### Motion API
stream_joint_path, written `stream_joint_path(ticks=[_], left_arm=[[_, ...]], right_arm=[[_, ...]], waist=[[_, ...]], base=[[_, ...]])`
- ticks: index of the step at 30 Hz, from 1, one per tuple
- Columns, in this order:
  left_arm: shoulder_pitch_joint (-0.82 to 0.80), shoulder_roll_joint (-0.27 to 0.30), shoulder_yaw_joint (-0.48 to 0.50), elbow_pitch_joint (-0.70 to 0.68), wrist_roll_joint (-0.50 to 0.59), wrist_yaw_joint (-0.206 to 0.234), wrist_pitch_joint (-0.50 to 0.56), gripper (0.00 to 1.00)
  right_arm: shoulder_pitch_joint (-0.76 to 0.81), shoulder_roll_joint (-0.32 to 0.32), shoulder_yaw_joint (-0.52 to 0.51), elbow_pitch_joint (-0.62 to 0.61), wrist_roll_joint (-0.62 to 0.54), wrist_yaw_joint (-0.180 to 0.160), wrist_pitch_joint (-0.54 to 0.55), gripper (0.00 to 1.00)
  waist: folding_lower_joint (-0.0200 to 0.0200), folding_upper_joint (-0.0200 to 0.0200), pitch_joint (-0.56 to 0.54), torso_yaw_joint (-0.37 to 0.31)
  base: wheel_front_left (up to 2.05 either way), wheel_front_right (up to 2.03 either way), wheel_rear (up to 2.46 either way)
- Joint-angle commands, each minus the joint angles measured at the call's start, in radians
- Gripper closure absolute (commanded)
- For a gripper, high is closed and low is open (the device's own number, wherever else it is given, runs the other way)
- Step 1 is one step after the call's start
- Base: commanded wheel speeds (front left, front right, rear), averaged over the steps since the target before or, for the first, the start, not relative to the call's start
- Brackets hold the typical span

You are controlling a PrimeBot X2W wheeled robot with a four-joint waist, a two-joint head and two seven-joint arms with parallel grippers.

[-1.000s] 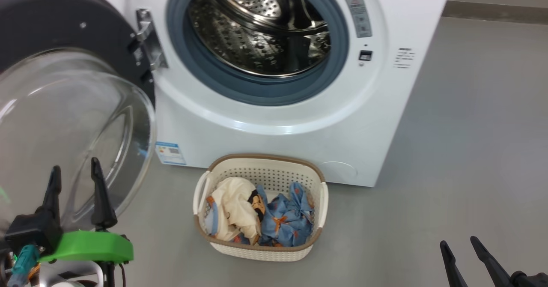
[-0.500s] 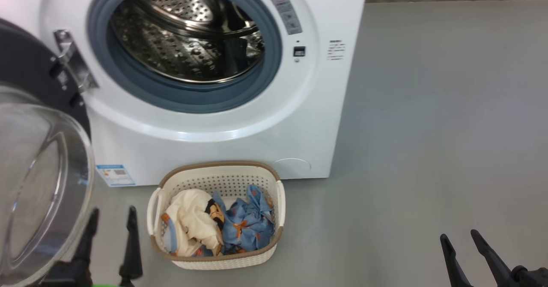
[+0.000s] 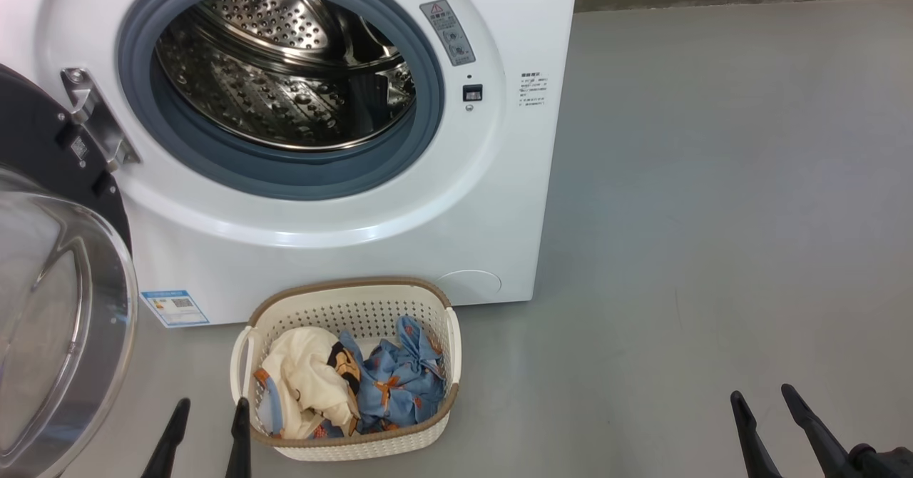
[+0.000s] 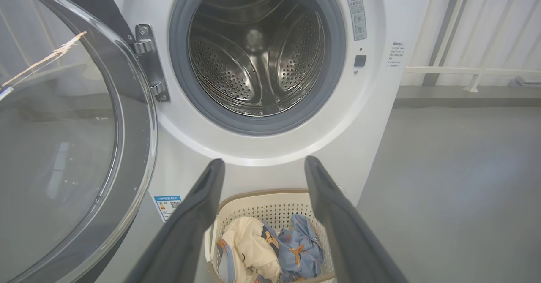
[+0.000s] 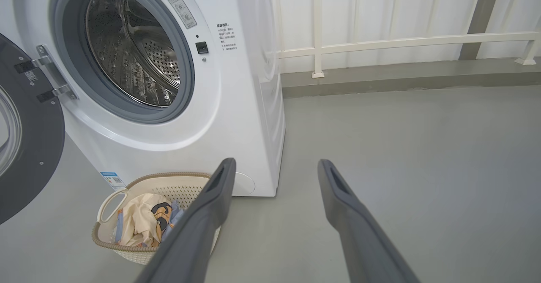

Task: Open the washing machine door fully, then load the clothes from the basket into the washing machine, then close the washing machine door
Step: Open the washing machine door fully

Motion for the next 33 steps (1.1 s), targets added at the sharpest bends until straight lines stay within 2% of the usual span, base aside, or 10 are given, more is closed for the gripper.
stream_joint_path(ticks=[1, 11, 33], left_arm=[[-0.015, 0.004, 0.038, -0.027, 0.015, -0.002, -0.01, 0.0], [0.045, -0.03, 0.088, -0.035, 0.01, -0.012, -0.01, 0.0], [0.068, -0.035, 0.104, -0.01, -0.013, -0.005, -0.01, 0.0]], right_arm=[[-0.015, -0.02, 0.021, -0.02, 0.006, 0.002, -0.012, 0.0], [-0.005, -0.013, 0.013, -0.008, 0.012, 0.002, -0.012, 0.0], [-0.009, -0.013, 0.015, 0.002, 0.006, 0.002, -0.012, 0.0]], waist=[[0.0, 0.0, -0.001, 0.002], [0.0, 0.0, -0.016, 0.015], [0.0, 0.0, -0.037, 0.029]], base=[[0.0, 0.0, 0.0], [0.0, 0.0, 0.0], [0.0, 0.0, 0.0]])
